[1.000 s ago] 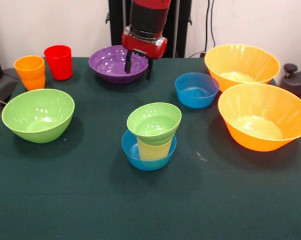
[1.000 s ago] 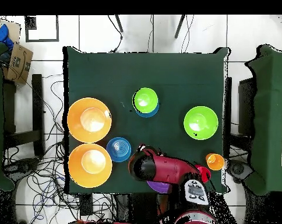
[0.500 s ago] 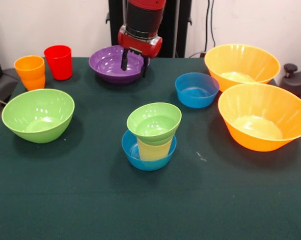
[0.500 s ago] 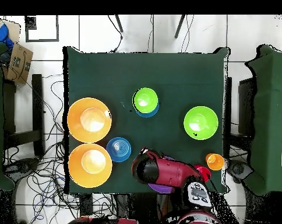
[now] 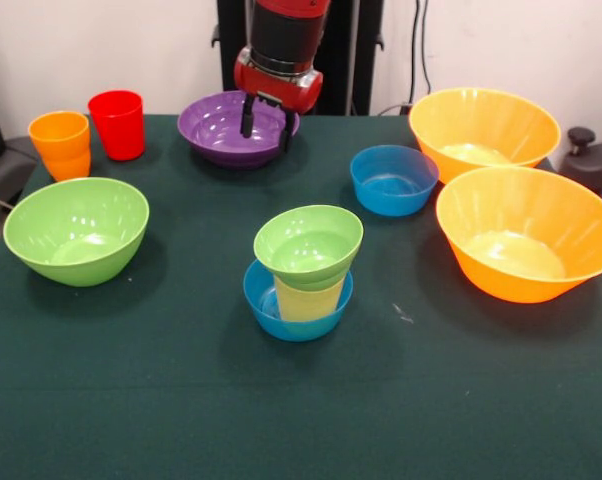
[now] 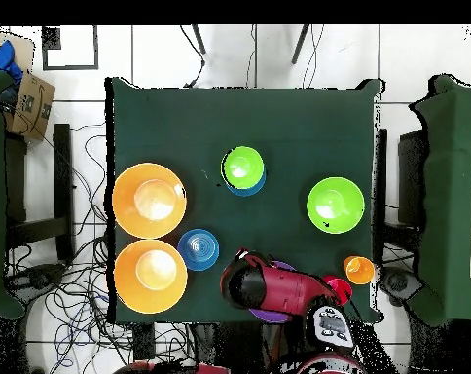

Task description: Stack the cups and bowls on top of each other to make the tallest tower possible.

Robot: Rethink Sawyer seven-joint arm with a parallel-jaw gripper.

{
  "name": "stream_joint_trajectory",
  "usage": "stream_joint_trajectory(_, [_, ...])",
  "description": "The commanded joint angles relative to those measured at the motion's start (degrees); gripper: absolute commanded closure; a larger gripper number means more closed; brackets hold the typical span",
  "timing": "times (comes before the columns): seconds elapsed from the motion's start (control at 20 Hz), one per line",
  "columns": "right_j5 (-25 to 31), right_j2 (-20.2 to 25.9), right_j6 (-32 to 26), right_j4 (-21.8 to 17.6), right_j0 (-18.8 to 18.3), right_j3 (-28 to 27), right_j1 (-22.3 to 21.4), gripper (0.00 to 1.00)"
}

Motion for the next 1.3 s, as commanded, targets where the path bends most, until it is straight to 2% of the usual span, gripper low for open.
stream_joint_trajectory(0.05, [-0.33,3.95,7.05,0.19,0.79,2.17,0.27,0.0])
stream_joint_trajectory(0.65, [-0.91,4.13,6.85,0.03,0.54,2.0,0.63,0.0])
stream_joint_trajectory(1.05, [-5.97,2.9,8.56,-0.66,1.27,3.63,2.69,0.0])
stream_joint_trajectory(1.3, [-11.45,2.56,8.63,-2.05,-0.24,3.99,6.72,0.0])
